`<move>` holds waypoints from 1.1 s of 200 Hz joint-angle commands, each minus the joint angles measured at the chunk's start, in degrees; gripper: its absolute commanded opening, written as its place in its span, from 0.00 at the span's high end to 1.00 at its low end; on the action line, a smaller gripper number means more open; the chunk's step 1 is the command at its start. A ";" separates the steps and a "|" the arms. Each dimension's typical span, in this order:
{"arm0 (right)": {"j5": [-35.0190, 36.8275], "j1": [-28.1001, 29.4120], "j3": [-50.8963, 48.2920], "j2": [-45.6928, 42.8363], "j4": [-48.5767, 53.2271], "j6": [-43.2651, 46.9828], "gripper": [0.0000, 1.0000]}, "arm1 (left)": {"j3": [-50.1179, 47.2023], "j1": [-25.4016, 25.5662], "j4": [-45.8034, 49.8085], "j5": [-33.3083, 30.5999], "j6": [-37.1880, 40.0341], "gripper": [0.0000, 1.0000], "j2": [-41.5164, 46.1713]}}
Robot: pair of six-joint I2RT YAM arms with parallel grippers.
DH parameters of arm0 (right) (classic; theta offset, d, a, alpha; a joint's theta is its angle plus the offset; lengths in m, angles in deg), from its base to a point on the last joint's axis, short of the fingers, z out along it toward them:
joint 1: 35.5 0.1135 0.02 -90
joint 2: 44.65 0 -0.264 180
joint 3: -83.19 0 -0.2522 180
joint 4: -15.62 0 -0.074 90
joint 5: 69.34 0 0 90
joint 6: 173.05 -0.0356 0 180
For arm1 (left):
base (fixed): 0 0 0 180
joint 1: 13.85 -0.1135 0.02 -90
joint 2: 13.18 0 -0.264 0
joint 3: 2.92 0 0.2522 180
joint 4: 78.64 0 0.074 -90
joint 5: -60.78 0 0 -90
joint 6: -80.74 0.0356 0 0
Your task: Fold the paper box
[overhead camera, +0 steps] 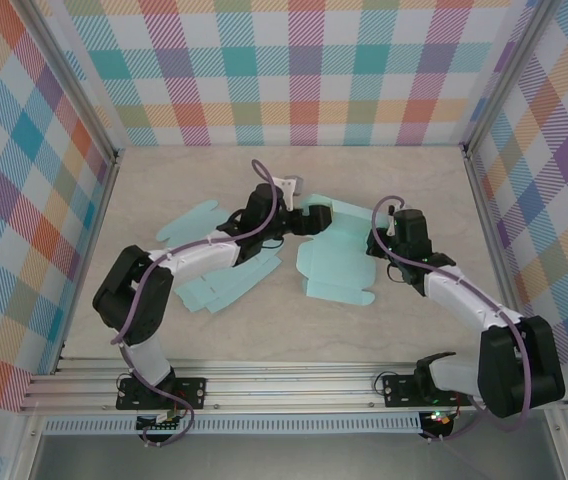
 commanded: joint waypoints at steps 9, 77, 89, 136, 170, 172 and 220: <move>1.42 0.58 2.46 -0.33 -0.43 1.53 1.00 | -3.52 0.16 -1.39 -3.92 0.93 0.04 6.27; 6.40 0.62 -2.72 -7.15 -0.44 0.18 1.00 | -18.14 -0.03 1.38 -9.68 -3.93 0.06 20.66; 6.68 0.60 -3.16 -7.87 -0.23 0.16 1.00 | -18.45 -0.03 3.41 -8.11 -3.87 0.07 22.72; 5.76 0.60 -3.77 -8.99 -0.71 0.21 1.00 | -21.66 0.00 -1.13 1.56 -9.28 0.17 26.29; 4.31 0.60 -4.52 -8.62 -2.51 0.71 1.00 | -25.46 0.58 -11.95 2.06 -14.18 0.21 22.59; 4.24 0.60 -4.56 -8.64 -2.50 0.76 1.00 | -25.57 0.59 -12.36 1.97 -14.41 0.21 22.28; 1.84 0.62 -5.05 -9.30 -2.88 0.36 1.00 | -25.70 1.27 -21.57 3.21 -16.74 0.23 15.51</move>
